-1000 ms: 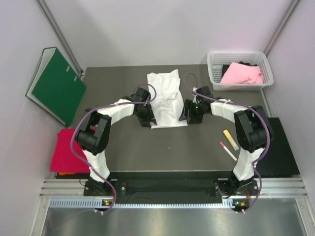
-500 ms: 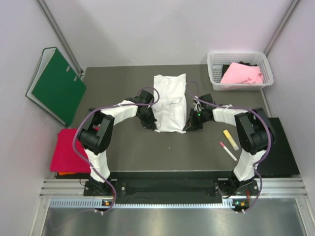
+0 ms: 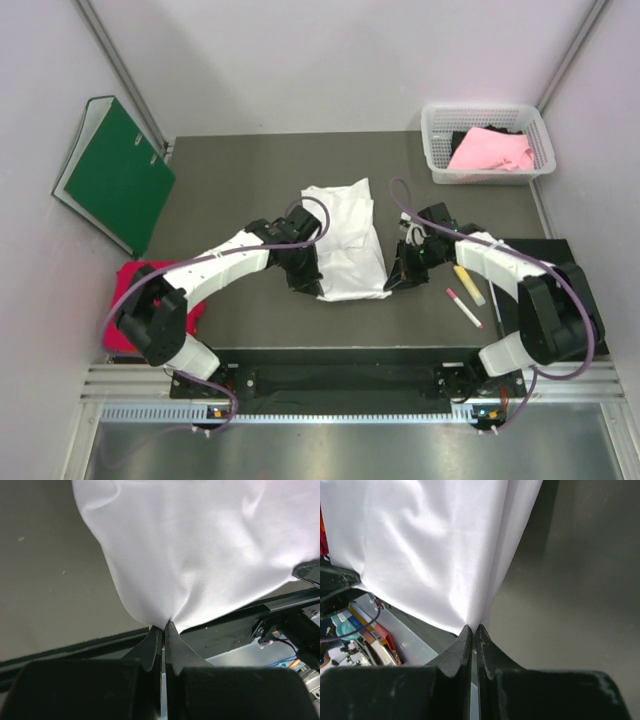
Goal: Fold and stack the t-shirts
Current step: Grab one side of the 2/3 rectangular tshirt with both arms, then fold the long partially folded tshirt into a neat square
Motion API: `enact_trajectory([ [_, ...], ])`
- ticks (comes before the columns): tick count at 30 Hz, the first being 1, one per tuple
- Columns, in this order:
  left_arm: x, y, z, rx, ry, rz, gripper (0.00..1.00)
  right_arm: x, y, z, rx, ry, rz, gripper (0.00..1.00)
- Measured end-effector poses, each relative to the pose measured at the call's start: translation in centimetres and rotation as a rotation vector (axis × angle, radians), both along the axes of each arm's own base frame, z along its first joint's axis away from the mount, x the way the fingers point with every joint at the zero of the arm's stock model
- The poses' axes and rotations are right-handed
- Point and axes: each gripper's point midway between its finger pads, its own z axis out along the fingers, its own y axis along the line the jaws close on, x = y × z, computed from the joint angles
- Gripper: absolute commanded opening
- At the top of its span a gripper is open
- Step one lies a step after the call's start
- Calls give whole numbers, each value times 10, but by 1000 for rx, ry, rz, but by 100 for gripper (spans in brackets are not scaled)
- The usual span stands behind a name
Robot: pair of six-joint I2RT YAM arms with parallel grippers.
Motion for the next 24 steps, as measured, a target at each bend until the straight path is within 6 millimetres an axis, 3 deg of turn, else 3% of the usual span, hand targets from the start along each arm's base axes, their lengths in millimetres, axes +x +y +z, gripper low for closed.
enact_trajectory([
  [3, 1, 4, 16, 22, -5, 3, 0, -5, -2, 20, 3, -22, 26, 4],
  [6, 18, -1, 43, 19, -60, -1, 0, 6, 0, 43, 9, -76, 48, 4],
  [10, 50, -12, 75, -5, -145, -12, 0, 42, 6, 78, 9, -194, 65, 5],
  [15, 90, -6, 79, 12, -181, 4, 0, 99, 13, 106, -32, -333, 72, 6],
  [19, 123, 12, 70, 27, -181, 44, 0, 133, 17, 106, -61, -378, 72, 6],
  [24, 165, 29, 61, 9, -196, 82, 0, 169, 24, 83, -94, -379, 64, 6],
])
